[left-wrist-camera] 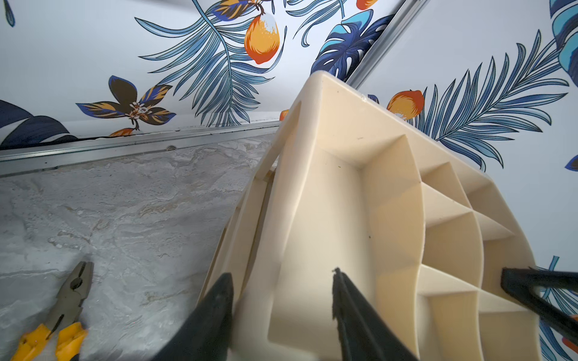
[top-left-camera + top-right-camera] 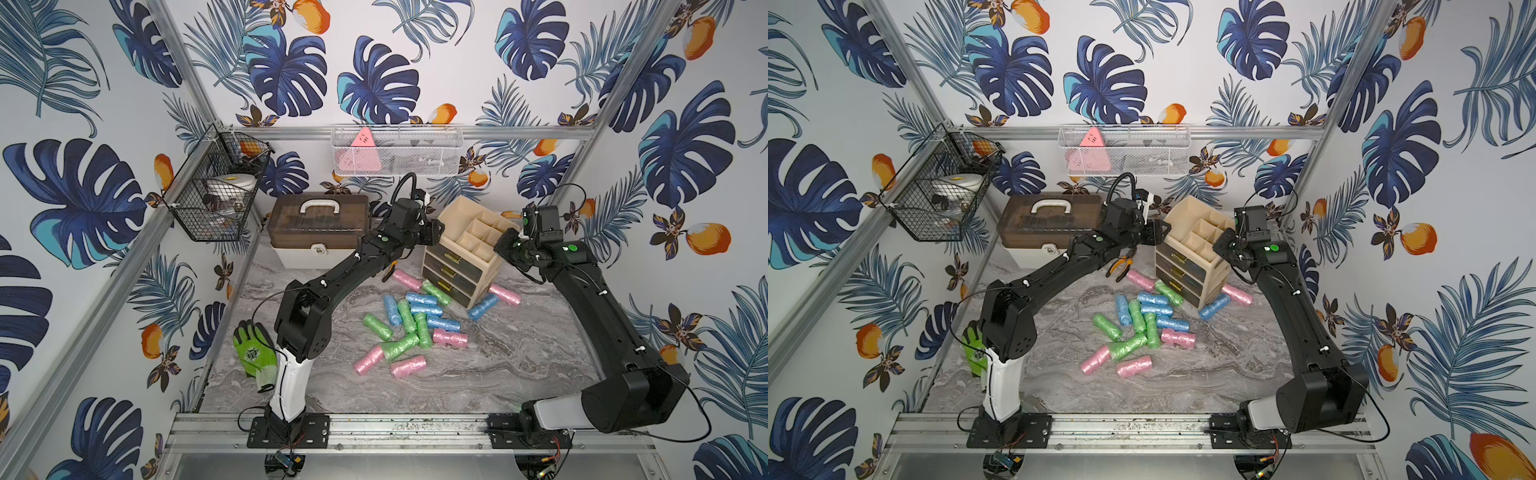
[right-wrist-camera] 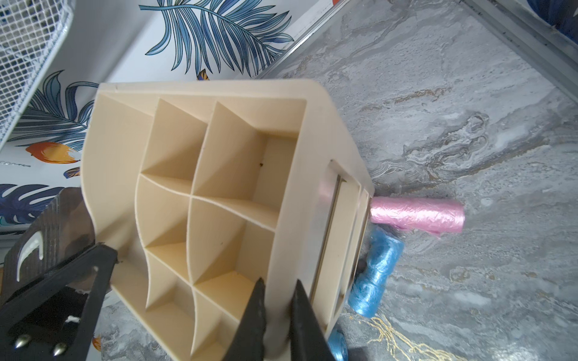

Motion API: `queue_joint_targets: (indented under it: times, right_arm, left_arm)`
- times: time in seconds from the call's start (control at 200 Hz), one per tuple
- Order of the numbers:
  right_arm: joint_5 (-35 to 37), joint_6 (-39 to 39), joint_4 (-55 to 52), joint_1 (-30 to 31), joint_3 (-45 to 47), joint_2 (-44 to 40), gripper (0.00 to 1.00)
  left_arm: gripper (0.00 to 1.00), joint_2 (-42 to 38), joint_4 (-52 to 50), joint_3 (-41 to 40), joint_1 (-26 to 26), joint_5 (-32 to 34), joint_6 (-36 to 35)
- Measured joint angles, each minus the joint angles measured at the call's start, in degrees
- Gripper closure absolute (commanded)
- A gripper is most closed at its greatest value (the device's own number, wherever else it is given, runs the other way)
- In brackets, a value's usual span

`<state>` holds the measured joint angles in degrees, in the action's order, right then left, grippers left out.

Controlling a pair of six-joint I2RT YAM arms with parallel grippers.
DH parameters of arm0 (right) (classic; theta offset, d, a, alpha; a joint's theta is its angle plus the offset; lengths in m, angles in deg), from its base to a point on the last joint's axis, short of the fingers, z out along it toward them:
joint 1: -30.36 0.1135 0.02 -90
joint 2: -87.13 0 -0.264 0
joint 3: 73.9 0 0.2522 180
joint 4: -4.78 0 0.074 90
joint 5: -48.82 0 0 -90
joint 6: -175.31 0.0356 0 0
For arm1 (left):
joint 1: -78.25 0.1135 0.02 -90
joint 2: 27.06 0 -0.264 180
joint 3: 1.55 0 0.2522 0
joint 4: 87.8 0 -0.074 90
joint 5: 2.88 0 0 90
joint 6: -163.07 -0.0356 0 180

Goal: Sort the rolls of trash bags by color and place them into the drawer
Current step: Move the storage box to the center of the board.

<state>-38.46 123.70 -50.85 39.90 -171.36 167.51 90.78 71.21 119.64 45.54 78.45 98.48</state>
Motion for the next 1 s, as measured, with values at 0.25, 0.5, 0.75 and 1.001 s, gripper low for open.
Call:
queue_joint_targets:
  times: [0.25, 0.5, 0.75, 1.001]
  right_arm:
    - [-0.07, 0.96, -0.85, -0.13, 3.43, -4.57, 0.95]
    - [-0.74, 1.66, 1.49, -0.20, 7.37, -7.21, 0.66]
    - [-2.51, -0.09, 1.27, 0.09, 5.62, -6.95, 0.35]
    - [-1.05, -2.64, 0.31, 0.09, 2.71, -6.14, 0.26]
  left_arm:
    - [0.45, 1.05, 0.76, 0.79, -1.51, 0.22, 0.04]
    - [0.43, 2.67, 1.31, 2.49, -2.12, 0.72, 0.22]
    - [0.22, -0.31, 0.28, -0.11, -2.86, 1.05, 1.05]
    - [0.15, -8.79, 1.16, -6.75, -0.98, 4.50, 2.49]
